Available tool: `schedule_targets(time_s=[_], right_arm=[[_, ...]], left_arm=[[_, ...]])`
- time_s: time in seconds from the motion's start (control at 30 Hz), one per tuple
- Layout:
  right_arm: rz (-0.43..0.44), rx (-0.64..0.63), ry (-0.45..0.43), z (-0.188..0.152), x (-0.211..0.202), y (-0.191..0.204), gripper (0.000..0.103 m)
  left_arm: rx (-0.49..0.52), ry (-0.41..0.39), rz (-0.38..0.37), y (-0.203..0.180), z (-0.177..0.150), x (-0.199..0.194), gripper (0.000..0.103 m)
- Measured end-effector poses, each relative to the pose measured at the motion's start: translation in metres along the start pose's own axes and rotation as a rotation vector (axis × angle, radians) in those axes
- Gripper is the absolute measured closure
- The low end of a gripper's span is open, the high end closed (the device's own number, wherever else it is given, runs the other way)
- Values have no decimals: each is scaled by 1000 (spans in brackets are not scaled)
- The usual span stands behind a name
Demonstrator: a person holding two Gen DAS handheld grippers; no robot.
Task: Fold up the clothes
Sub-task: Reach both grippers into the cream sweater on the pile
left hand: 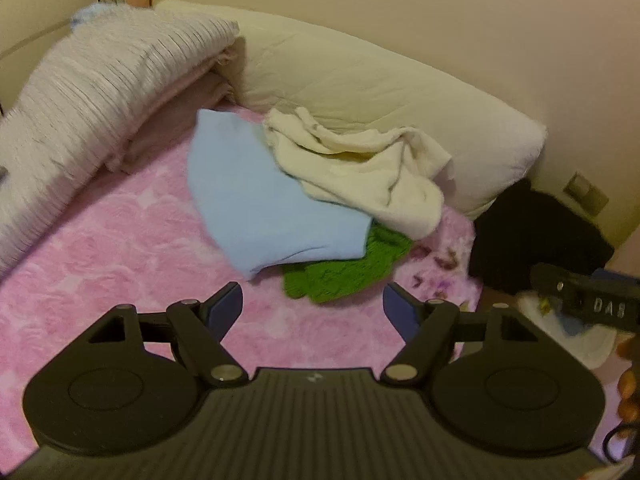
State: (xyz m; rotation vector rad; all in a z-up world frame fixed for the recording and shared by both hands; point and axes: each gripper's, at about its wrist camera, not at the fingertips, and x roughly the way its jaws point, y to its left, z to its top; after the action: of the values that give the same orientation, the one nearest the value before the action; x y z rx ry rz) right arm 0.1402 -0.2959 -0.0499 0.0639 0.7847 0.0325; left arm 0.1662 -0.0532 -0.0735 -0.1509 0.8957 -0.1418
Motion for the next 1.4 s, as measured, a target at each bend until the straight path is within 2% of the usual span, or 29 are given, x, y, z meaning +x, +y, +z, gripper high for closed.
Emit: schedule_targets(time_s=[0.13,0.23,0.33,0.4,0.57,0.73,0.9,1.0,1.07,1.17,1.4], right_arm=[[30,39,34,14,36,-30,1],[82,101,67,24,65,-57,1],[100,102,107,34,97,-69,1],[112,103,133,41,118,-77,4],[141,104,199,57,172,-98,5],[166,131,236,74,222,-106,16],[182,180,255,88,271,-118,16],[198,252,263,93,300,-132,16],[206,308,275,92,314,-141,25],[237,397,309,83,330,-148,26],[313,545,350,64,360,-145,27]], left_arm=[[-66,37,-43,-10,17,47,37],[-61,62,-48,-21,25,83,42],[-55,85,-59,-30,31,118,51],[-62,96,-75,-33,36,140,55],[-69,98,-86,-40,48,191,55],[-98,127,-70,-40,64,240,54],[-165,153,-78,-32,79,275,53],[-176,165,-92,-30,87,289,53],[-158,174,-94,-31,91,297,53],[-132,192,-90,-34,94,312,51],[-289,248,-120,-21,95,355,51]])
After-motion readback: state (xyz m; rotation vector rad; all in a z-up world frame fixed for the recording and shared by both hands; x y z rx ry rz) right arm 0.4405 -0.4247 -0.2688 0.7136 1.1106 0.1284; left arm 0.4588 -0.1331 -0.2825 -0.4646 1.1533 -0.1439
